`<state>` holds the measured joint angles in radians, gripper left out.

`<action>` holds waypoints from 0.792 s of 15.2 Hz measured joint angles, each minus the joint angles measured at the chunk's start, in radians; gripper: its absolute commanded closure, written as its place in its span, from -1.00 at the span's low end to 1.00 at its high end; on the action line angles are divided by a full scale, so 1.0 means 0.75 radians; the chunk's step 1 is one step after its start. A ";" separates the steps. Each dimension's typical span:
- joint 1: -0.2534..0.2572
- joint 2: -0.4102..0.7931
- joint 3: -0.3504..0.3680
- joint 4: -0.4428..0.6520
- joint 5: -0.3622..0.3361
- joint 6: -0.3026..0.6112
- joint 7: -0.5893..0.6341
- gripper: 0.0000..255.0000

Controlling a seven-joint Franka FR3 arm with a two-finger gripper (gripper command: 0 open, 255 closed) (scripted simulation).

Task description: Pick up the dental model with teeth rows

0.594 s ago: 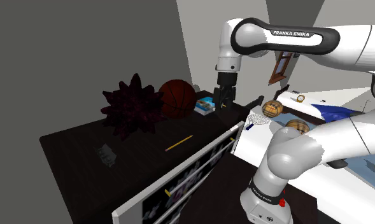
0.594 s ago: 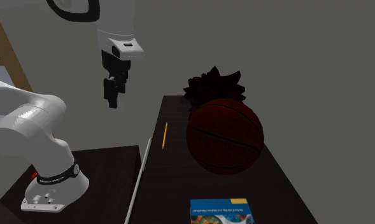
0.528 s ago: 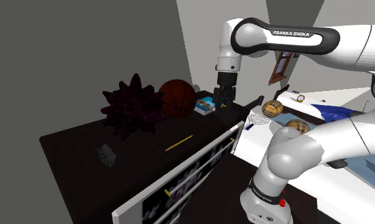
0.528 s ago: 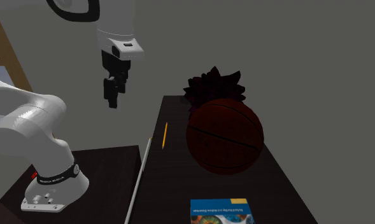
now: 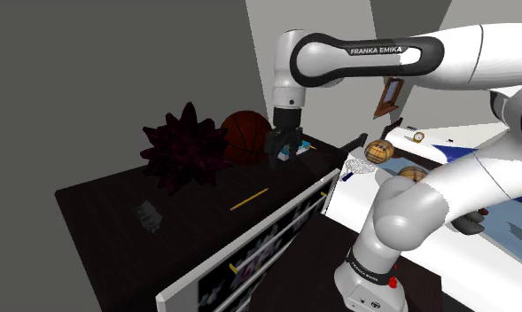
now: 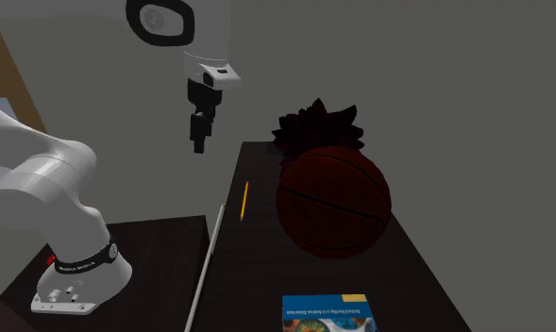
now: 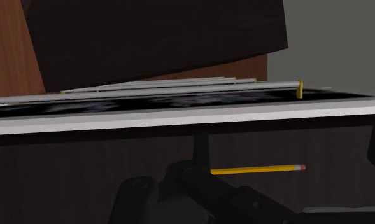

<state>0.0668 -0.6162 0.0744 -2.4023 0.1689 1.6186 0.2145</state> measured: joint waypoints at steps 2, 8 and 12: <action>0.014 0.087 0.050 0.043 0.013 0.056 0.052 -1.00; 0.049 0.326 0.194 0.164 0.015 0.205 0.222 -1.00; 0.069 0.518 0.282 0.293 -0.025 0.281 0.350 -1.00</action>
<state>0.1185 -0.2279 0.2859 -2.1829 0.1502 1.8296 0.4769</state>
